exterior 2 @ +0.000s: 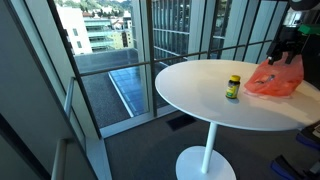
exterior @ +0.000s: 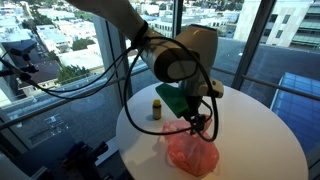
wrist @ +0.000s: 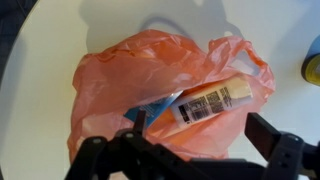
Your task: Move the blue and white item to the table
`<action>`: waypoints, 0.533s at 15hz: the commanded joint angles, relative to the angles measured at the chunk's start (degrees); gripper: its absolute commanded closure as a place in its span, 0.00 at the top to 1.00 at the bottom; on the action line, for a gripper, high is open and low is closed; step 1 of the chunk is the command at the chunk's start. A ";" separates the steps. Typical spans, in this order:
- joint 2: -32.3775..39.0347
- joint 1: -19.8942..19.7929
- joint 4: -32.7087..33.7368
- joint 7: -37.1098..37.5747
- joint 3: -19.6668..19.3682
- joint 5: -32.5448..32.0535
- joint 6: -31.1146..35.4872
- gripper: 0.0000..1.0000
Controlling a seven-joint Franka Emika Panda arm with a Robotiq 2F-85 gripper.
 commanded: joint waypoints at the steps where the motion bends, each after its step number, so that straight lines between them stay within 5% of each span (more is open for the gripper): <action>1: 1.32 -0.78 0.98 -1.96 0.75 2.54 0.12 1.00; 8: 1.92 -1.75 -1.17 -2.61 0.41 3.27 -0.56 1.00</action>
